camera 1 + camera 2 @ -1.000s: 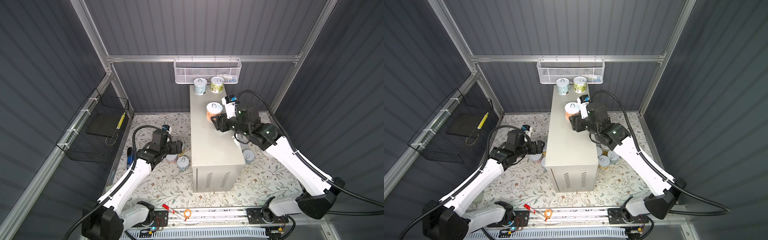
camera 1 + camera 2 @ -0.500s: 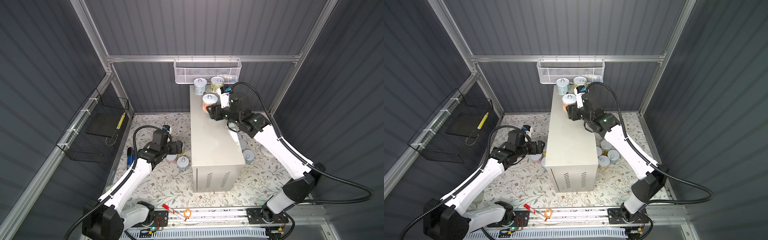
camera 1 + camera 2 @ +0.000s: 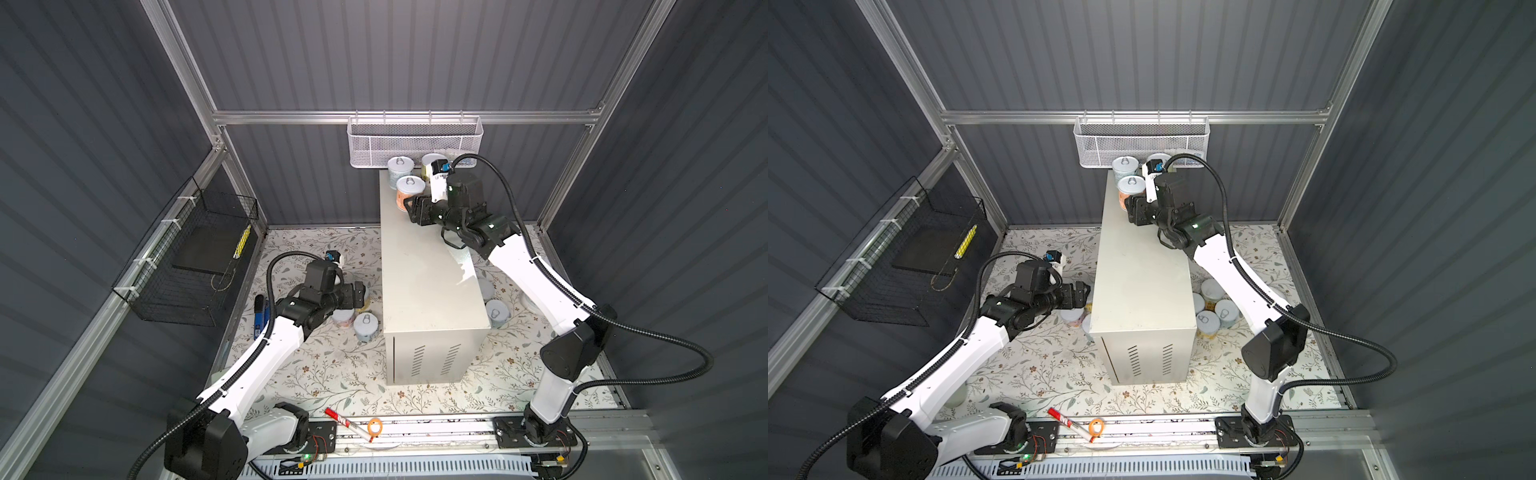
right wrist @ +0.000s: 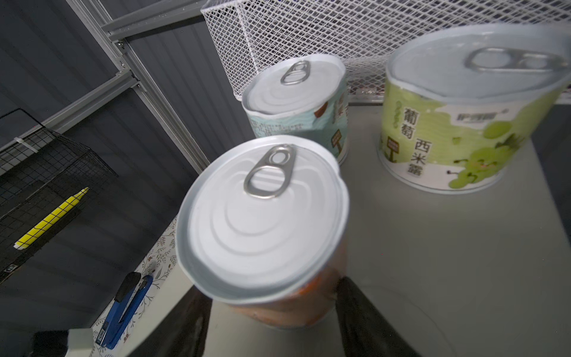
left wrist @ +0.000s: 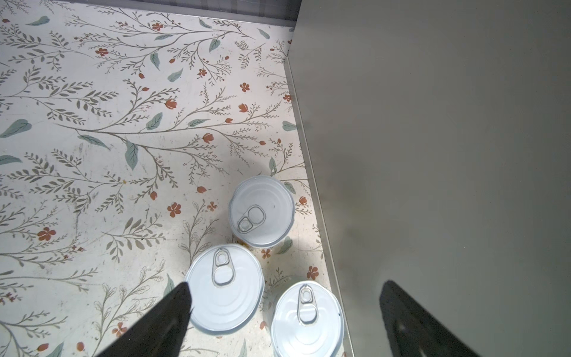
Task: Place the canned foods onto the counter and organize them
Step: 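Set the peach can down in front of the pale-blue can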
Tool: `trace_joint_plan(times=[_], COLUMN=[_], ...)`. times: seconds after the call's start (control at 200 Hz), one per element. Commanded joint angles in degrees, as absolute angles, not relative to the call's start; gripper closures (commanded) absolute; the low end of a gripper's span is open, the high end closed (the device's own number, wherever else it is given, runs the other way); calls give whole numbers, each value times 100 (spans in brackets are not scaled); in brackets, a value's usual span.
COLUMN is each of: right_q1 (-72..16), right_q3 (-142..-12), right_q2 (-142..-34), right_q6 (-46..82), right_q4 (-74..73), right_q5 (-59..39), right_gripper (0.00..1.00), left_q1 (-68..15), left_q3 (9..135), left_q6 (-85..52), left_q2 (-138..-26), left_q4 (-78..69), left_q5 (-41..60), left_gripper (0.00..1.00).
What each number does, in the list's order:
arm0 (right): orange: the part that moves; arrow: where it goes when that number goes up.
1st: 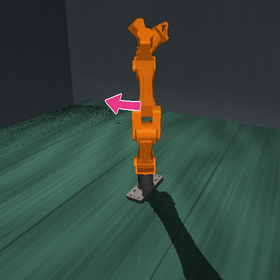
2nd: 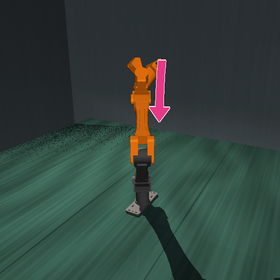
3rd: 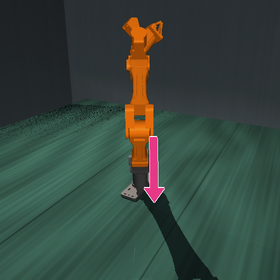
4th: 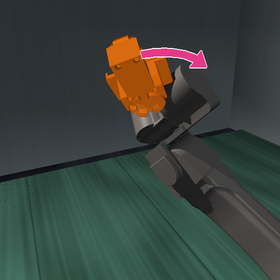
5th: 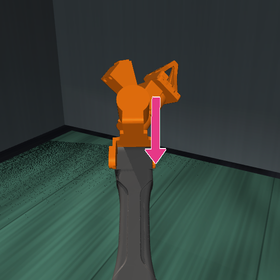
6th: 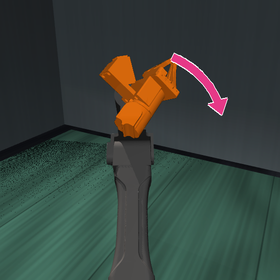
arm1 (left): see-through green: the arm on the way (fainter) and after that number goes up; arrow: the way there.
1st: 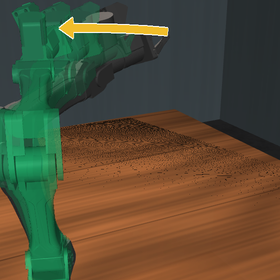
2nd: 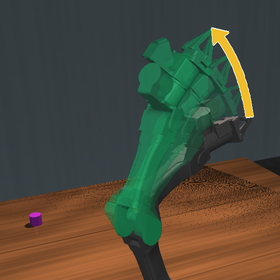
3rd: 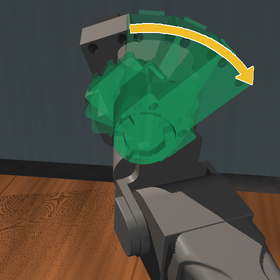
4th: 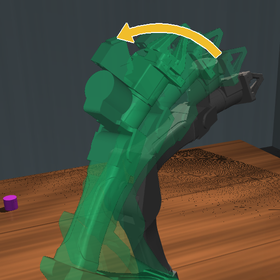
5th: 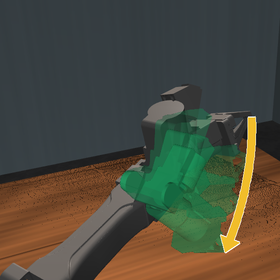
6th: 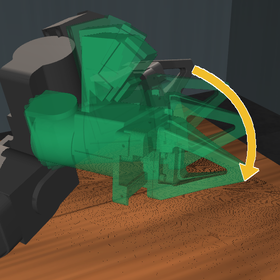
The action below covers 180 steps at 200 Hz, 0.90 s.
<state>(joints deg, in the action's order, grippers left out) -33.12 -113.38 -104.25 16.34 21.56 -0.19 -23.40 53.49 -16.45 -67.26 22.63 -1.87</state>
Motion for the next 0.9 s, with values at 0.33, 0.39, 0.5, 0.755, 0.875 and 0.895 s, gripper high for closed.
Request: trace_joint_plan(times=[0.33, 0.39, 0.5, 0.755, 0.875, 0.895], right_q1=[-3159, -3147, -3147, -3154, -3153, -3157], right_q3=[-11917, -11996, -12215, -12139, -12035, -12026], right_q2=[-10976, -11044, -11161, -11093, -11040, -11031], right_q6=[1936, 1972, 2002, 2061, 2082, 2091], right_q4=[2057, 2048, 2185, 2171, 2140, 2151], right_q5=[-283, -344, -422, -504, -510, -502], right_gripper=[34, 34, 34, 34, 34, 34], left_q1=[-2224, -2216, -2215, -2197, -2197, -2196], left_q3=[5214, 5212, 5213, 5210, 5210, 5214], left_q6=[-1521, -1522, -1525, -1529, -1532, -1531], left_q2=[-6811, -6829, -6843, -6904, -6913, -6911], left_q4=[2105, 2090, 2092, 2070, 2063, 2074], left_q5=[-75, -70, -62, -54, -53, -53], left_gripper=[4, 4, 4, 4, 4, 4])
